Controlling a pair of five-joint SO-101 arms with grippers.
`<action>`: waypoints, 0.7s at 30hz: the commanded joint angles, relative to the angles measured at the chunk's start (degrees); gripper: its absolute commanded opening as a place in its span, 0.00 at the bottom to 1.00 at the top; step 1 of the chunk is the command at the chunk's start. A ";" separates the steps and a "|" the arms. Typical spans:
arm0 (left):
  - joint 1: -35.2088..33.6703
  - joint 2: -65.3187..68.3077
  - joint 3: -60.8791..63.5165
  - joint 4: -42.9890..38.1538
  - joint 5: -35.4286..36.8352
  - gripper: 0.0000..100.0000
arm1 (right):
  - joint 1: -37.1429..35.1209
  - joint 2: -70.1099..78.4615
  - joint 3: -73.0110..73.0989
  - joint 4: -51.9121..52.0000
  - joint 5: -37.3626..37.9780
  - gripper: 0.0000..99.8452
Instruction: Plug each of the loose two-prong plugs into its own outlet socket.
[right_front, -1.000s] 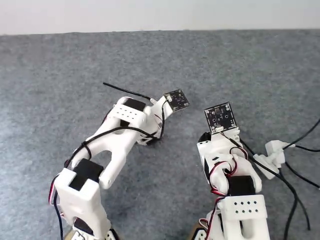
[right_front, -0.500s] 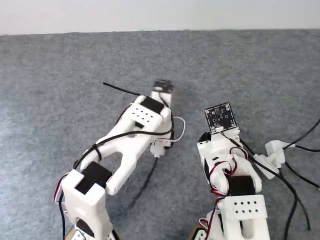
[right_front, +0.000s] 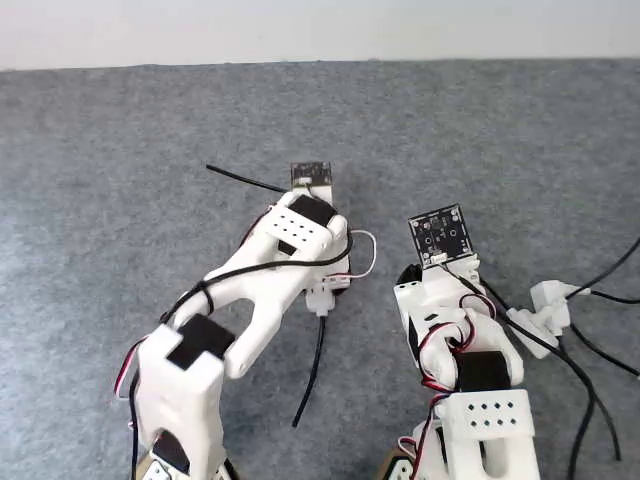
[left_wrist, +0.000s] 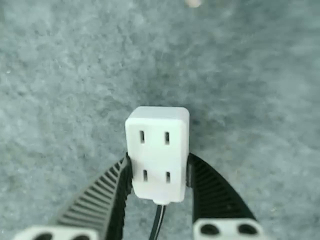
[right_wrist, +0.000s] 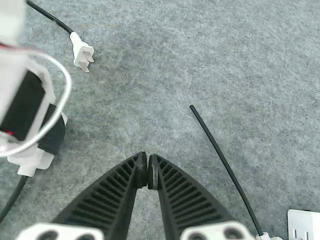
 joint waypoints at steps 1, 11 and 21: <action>-1.58 5.36 -7.08 2.02 -5.10 0.01 | 0.31 -1.01 -0.70 -0.75 0.79 0.01; -1.41 10.55 -15.08 8.35 -14.15 0.02 | 0.31 -1.01 -0.70 -0.75 0.79 0.01; -1.32 5.10 -14.99 9.93 -17.14 0.16 | 0.31 -1.01 -0.70 -0.66 0.79 0.01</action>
